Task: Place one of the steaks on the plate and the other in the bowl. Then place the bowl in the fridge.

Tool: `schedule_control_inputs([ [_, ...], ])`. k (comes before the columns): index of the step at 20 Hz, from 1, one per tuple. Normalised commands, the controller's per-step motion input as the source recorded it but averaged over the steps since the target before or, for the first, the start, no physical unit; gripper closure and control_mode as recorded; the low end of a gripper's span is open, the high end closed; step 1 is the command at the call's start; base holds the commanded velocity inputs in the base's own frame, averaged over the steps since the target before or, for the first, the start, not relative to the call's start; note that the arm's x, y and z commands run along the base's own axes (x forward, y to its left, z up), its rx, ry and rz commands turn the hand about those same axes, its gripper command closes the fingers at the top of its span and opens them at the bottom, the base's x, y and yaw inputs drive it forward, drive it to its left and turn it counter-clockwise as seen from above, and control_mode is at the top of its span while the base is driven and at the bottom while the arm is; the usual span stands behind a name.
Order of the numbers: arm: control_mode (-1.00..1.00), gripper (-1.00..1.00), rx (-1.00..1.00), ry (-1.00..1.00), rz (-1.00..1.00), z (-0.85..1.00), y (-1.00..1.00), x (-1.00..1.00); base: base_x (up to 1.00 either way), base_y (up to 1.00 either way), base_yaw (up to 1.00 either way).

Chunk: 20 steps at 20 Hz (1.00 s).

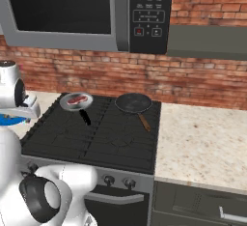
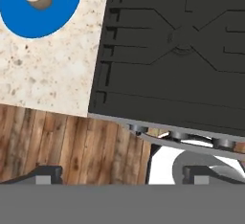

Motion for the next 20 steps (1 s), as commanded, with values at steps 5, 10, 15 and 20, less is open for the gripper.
schedule_control_inputs([
  [5,-1.00,-1.00,0.00,0.00,-0.18,0.27,-0.75,0.01,0.00,0.00,0.00],
  [10,-1.00,-1.00,0.00,0.01,-0.24,0.05,-0.45,0.41,0.00,0.00,0.00],
  [15,-1.00,-1.00,0.00,0.04,-0.22,0.00,-0.31,0.58,0.00,0.00,0.00],
  [20,-1.00,-1.00,-0.01,0.07,-0.17,0.00,-0.05,0.77,0.00,0.00,0.00],
])
